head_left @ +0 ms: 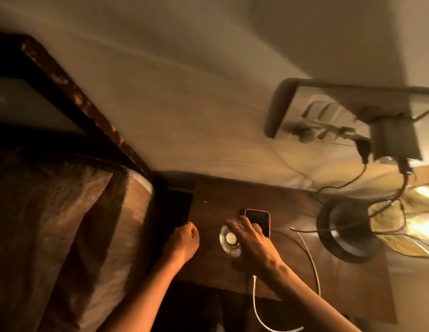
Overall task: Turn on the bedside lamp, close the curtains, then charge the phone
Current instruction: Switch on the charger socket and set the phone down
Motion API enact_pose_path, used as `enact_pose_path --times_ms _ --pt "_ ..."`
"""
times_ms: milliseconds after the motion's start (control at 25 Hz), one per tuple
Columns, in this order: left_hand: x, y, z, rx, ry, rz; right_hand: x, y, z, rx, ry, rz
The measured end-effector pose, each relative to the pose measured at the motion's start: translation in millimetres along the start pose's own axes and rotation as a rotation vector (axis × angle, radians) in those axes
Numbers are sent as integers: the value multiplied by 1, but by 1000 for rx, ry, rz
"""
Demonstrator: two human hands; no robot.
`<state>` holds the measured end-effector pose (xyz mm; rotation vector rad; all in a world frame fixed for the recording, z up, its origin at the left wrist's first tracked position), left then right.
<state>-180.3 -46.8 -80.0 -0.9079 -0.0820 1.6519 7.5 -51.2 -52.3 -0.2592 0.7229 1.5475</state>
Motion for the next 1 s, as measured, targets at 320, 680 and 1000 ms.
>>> enact_pose_path --times_ms 320,680,1000 --pt "27 25 18 -103 -62 -60 79 53 7 29 -22 -7" --pt "40 25 21 -53 -106 -183 105 61 6 47 -65 -61" --pt "36 29 26 -53 -131 -193 108 68 13 36 -54 -115"
Point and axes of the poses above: each hand's wrist, its own x-axis towards the middle knuckle, its own z-axis out of the back of the hand, y = z × x, the point moved 4 cm from there along x, towards the middle knuckle, and after that the axes turned 13 degrees about -z, right-handed, at the moved point
